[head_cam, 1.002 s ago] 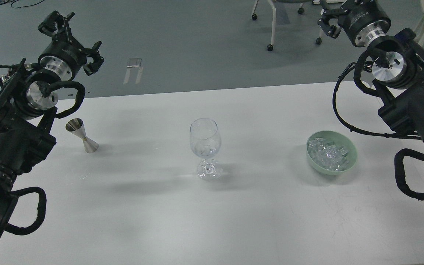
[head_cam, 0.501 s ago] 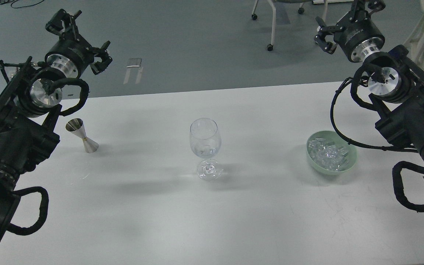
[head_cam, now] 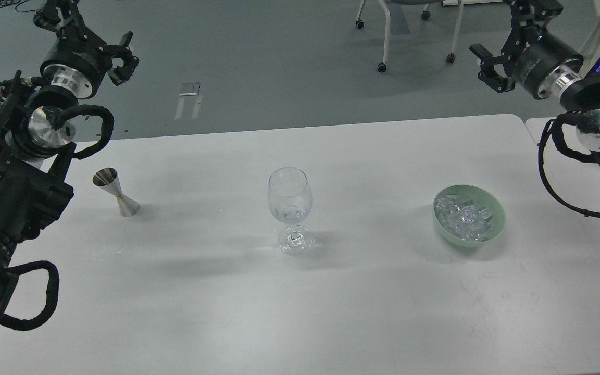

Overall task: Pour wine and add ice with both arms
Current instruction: 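Raise the left gripper and lift the right arm off the table, then reach the right gripper sideways into the green ice bowl, then close the right gripper on ice cubes in the bowl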

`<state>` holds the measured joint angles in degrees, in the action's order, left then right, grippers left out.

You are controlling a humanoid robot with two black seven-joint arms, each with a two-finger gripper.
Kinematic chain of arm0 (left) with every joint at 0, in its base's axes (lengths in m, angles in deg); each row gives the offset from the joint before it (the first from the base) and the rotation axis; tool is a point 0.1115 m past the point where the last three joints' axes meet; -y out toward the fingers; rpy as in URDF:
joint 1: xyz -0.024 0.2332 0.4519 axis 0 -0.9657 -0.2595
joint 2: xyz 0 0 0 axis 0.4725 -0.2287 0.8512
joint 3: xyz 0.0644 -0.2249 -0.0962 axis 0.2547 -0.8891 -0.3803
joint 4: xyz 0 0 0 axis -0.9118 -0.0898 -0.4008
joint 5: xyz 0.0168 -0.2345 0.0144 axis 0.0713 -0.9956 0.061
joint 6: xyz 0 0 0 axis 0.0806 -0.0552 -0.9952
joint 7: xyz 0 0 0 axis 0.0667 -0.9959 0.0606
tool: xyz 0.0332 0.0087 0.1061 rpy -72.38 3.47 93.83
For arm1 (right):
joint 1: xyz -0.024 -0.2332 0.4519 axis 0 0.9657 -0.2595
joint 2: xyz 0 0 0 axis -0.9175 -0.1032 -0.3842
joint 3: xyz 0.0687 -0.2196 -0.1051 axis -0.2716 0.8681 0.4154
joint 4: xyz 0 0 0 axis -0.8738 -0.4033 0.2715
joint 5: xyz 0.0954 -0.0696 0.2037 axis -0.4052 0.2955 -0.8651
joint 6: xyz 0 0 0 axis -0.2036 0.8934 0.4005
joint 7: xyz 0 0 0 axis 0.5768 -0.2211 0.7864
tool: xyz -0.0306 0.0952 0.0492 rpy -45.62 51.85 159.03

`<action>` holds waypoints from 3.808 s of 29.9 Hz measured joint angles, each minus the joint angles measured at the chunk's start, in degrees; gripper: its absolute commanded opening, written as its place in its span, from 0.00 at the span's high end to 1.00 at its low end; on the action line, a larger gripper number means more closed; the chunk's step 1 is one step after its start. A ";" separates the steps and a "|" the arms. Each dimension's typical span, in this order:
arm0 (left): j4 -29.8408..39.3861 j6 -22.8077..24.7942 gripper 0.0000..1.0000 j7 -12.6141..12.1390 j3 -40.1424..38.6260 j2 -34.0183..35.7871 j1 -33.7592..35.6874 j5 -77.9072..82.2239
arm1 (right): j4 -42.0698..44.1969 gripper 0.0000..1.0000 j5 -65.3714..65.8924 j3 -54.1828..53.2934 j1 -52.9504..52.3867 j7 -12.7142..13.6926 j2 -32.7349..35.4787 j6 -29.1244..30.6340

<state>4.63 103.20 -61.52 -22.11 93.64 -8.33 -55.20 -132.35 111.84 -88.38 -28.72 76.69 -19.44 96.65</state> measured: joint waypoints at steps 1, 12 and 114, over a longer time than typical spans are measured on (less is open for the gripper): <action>0.00 0.93 0.02 0.99 0.01 0.04 -0.08 -0.07 | -1.37 0.00 3.34 0.22 -0.06 0.00 1.16 0.01; -0.02 3.37 0.02 0.15 0.45 0.00 -0.65 -0.46 | -21.63 0.00 40.69 4.16 1.59 -0.01 14.17 0.26; -0.72 8.54 0.02 -0.04 -0.84 -0.33 -8.39 -1.25 | -31.85 0.85 65.09 28.57 10.38 4.92 18.75 4.17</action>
<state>3.91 111.73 -61.56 -22.95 93.31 -16.71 -56.45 -164.19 176.93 -59.81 -18.34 81.61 -0.69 100.83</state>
